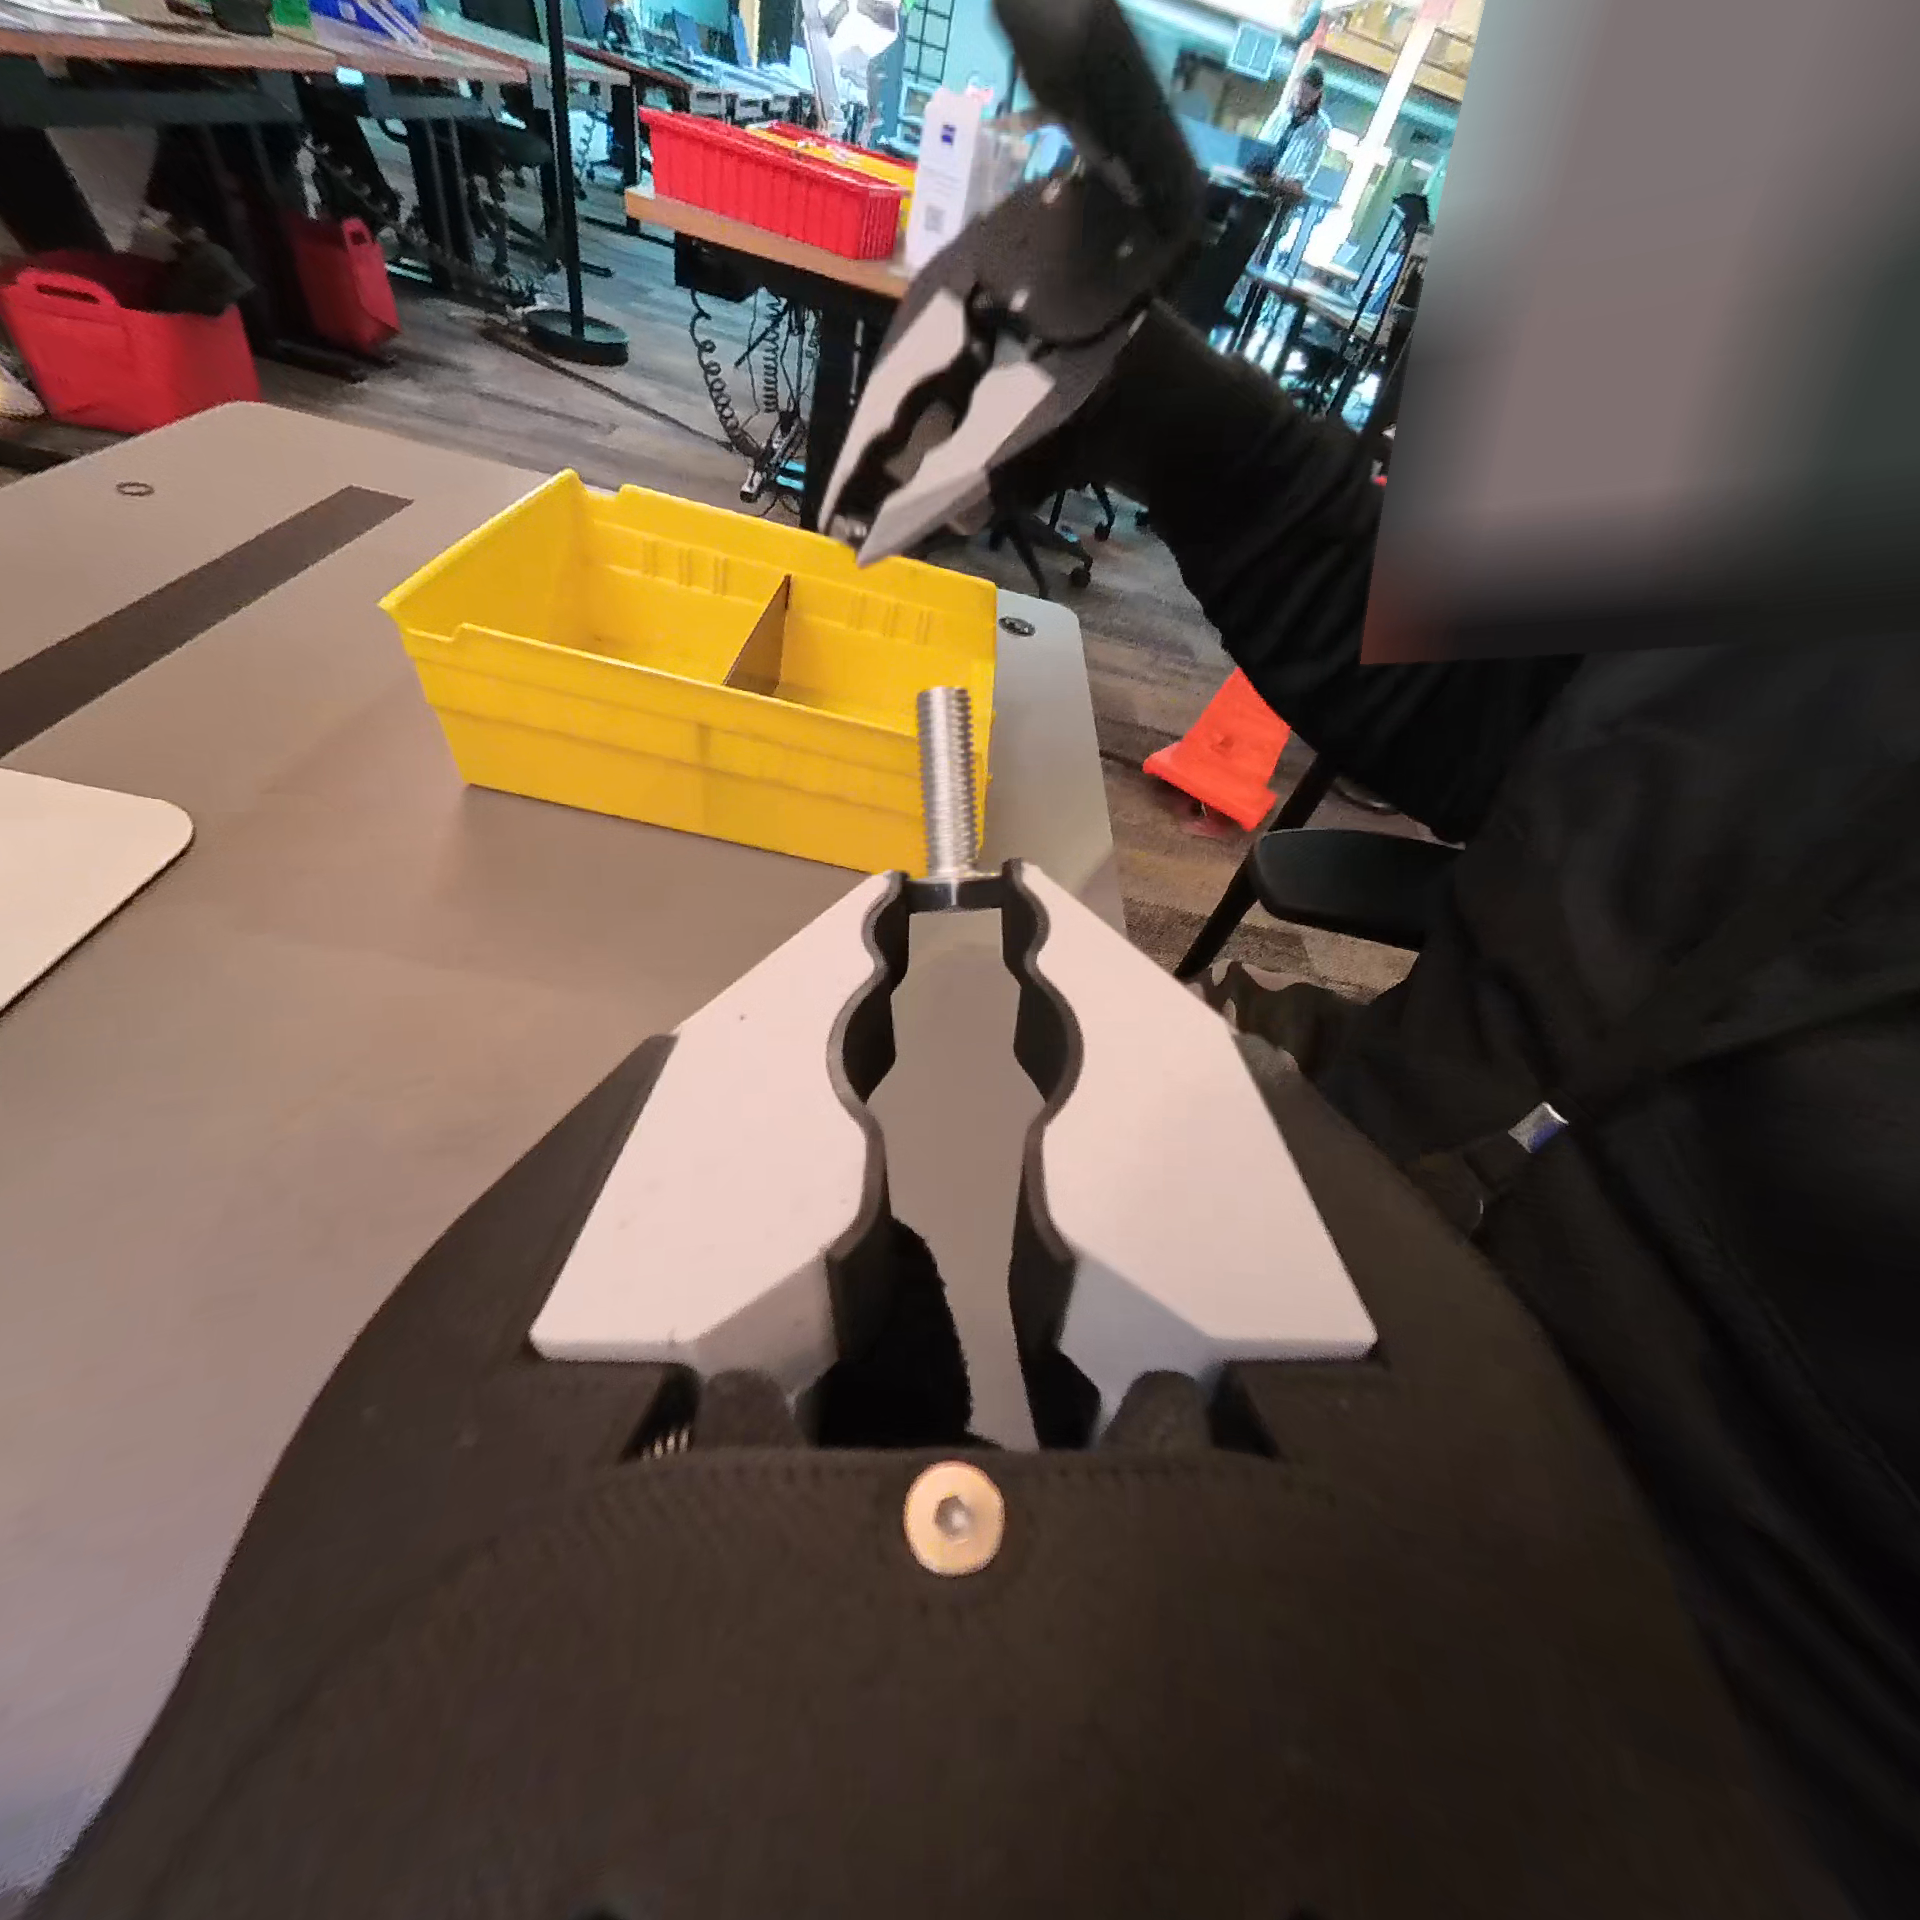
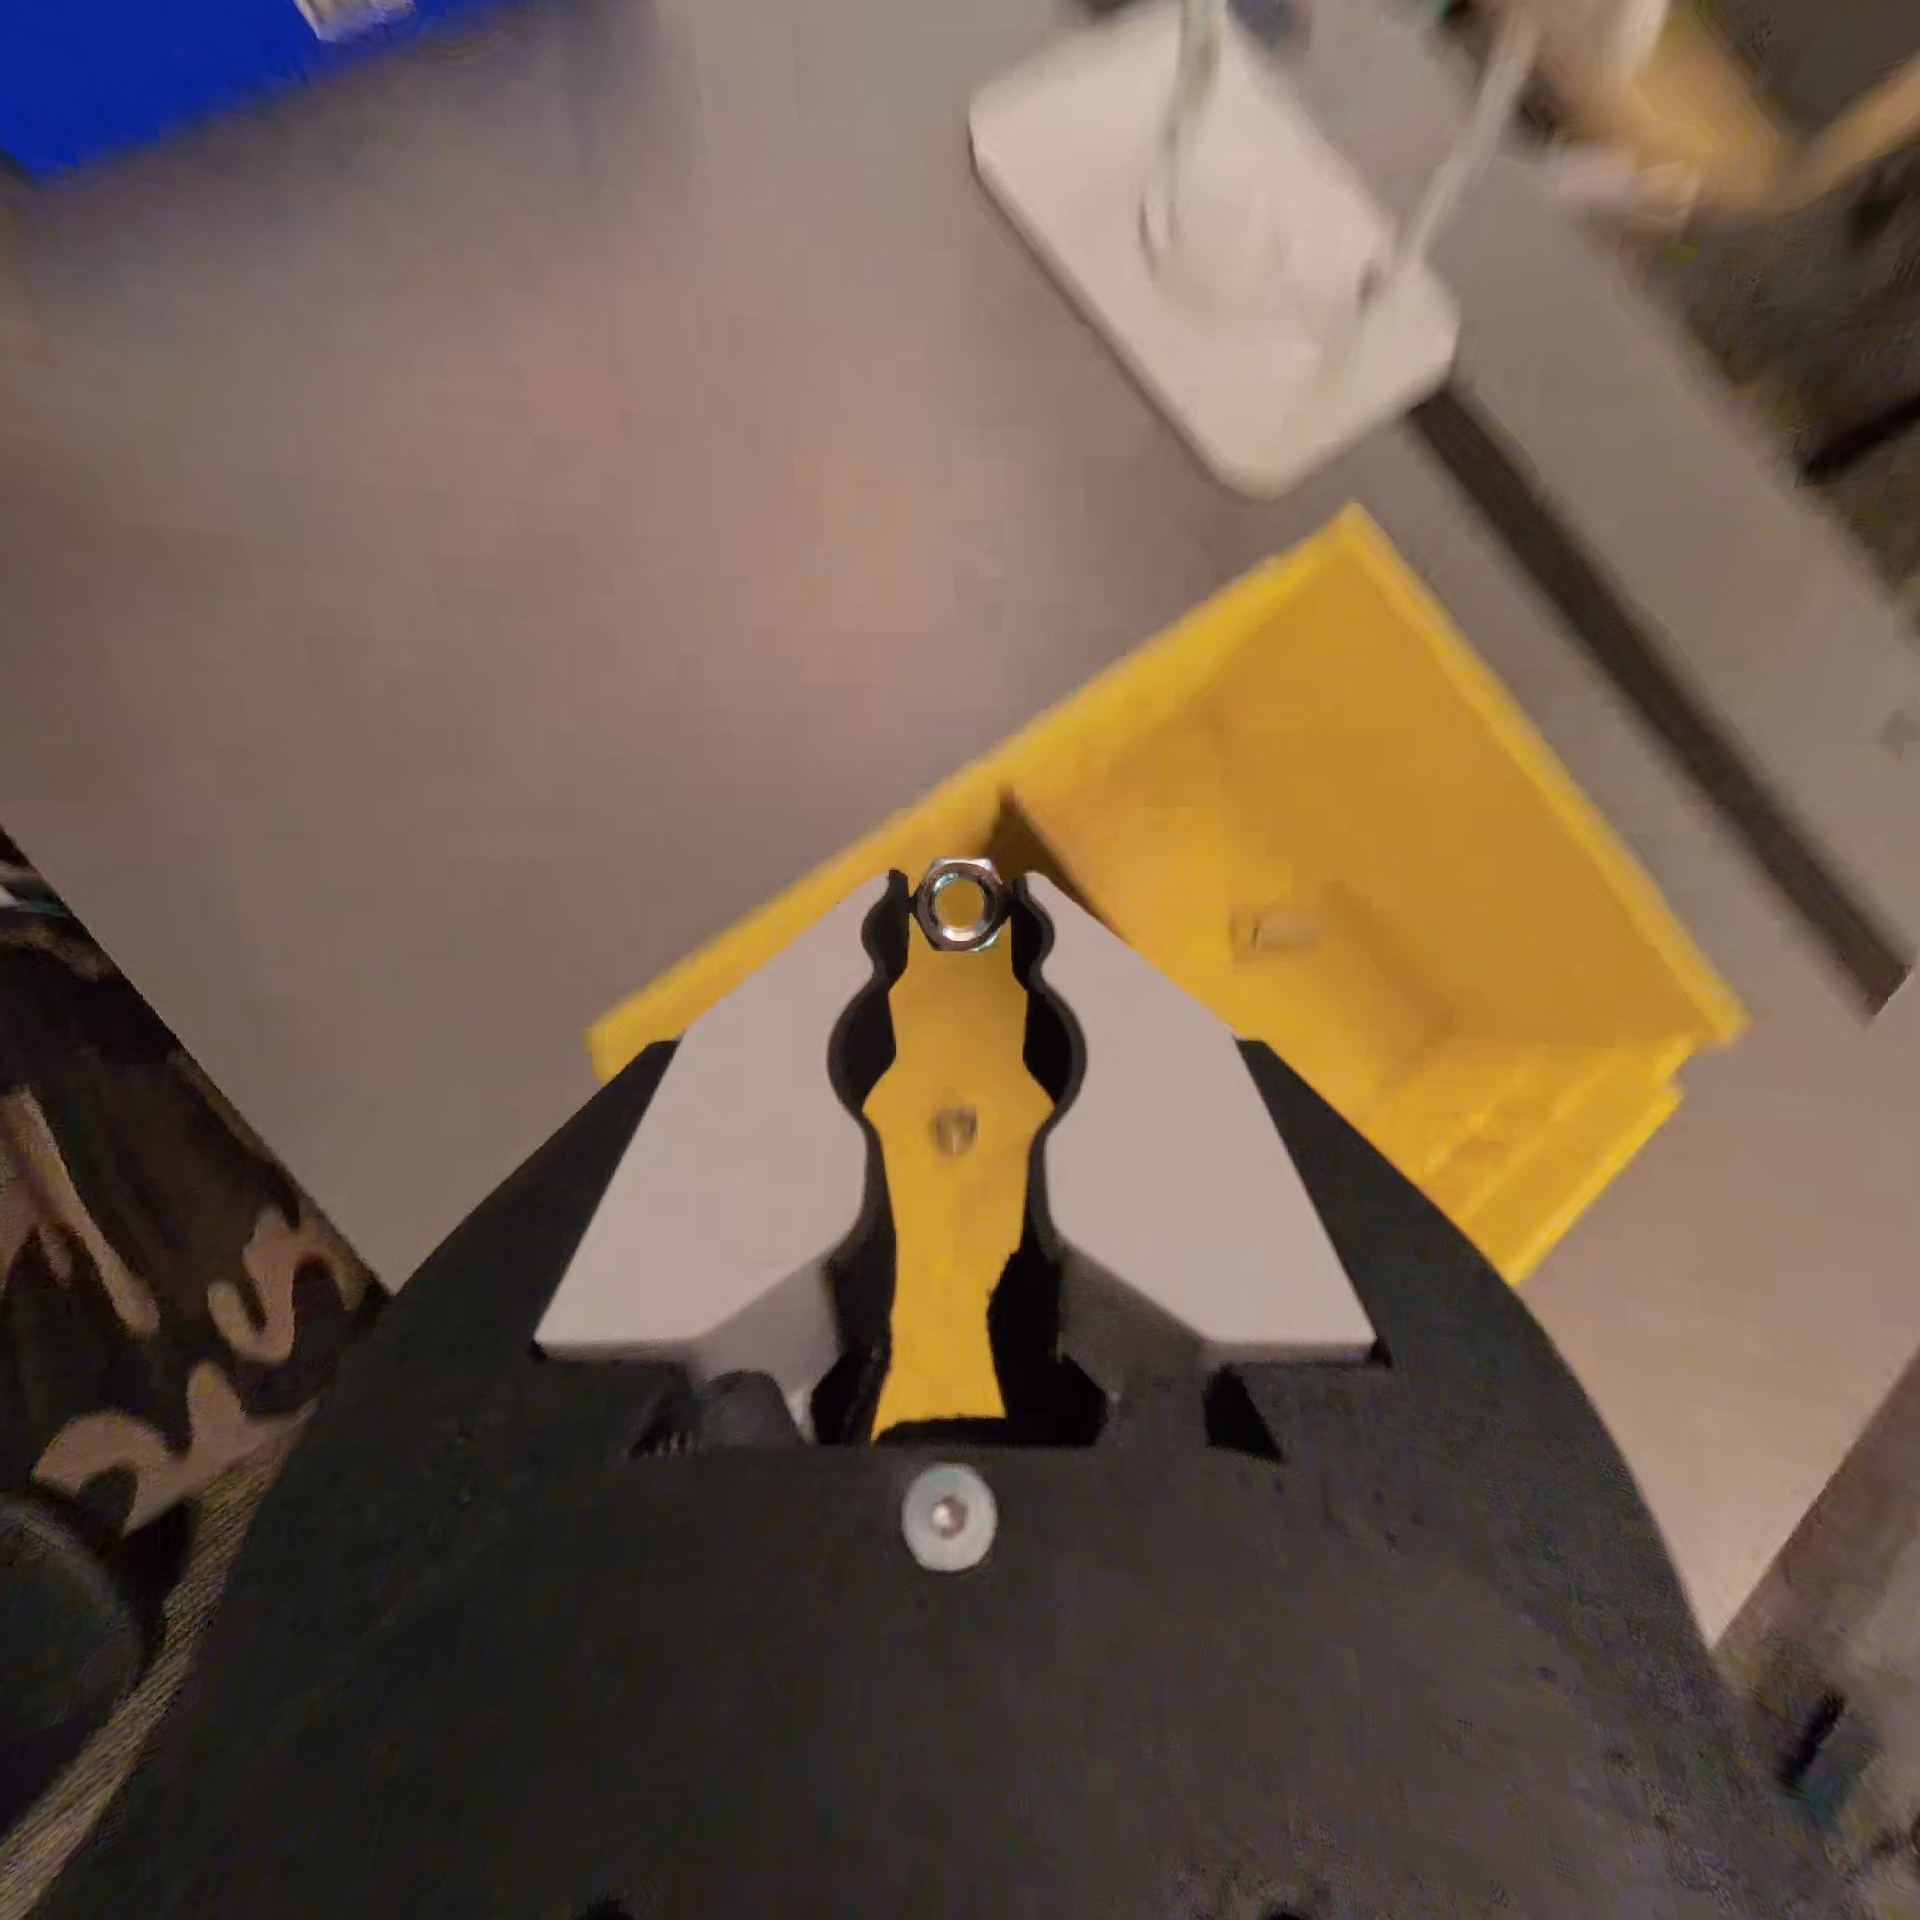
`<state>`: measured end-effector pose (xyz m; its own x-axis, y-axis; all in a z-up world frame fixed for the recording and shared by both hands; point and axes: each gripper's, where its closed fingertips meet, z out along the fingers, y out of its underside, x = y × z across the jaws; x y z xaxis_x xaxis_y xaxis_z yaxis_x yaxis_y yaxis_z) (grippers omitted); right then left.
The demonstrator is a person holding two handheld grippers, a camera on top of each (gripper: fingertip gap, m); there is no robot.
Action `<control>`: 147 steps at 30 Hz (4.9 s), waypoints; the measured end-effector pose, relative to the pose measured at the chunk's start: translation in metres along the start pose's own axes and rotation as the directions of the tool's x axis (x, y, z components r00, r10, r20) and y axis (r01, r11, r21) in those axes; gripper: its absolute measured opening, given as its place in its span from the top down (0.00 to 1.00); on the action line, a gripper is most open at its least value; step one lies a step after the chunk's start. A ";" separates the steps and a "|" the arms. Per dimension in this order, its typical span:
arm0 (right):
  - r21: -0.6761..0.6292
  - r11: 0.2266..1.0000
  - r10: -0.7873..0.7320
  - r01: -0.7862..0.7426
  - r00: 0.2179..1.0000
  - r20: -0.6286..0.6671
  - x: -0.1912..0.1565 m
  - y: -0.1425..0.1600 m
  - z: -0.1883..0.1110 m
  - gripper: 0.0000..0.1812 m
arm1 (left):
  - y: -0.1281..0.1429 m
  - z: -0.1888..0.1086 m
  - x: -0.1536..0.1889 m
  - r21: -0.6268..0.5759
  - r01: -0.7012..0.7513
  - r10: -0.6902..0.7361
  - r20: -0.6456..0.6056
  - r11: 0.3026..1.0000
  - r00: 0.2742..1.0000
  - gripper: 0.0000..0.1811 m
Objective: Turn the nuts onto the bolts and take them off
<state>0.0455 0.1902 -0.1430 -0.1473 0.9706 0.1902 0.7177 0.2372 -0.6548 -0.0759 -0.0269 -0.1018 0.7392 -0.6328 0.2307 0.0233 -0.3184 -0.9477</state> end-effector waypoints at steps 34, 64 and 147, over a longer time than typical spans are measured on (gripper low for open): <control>0.548 0.797 -0.140 -0.253 0.806 0.576 -0.165 -0.167 0.015 0.83 | -0.012 0.026 0.020 0.151 0.076 -0.063 -0.089 0.986 0.994 0.91; -0.686 0.716 0.160 -0.130 0.987 -0.021 0.119 0.129 0.108 0.96 | -0.018 0.005 -0.007 0.097 -0.031 0.022 0.093 0.995 0.995 1.00; 0.402 0.734 -0.022 -0.548 0.573 0.819 -0.148 -0.215 0.015 0.92 | -0.072 -0.016 -0.021 -0.443 -0.613 0.748 0.498 0.655 0.439 0.82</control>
<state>-0.0975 -0.0039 -0.0418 -0.6576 0.5837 -0.4762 0.3333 -0.3415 -0.8788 -0.1034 -0.0020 -0.0346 0.6772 -0.1649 -0.7171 -0.7357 -0.1335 -0.6641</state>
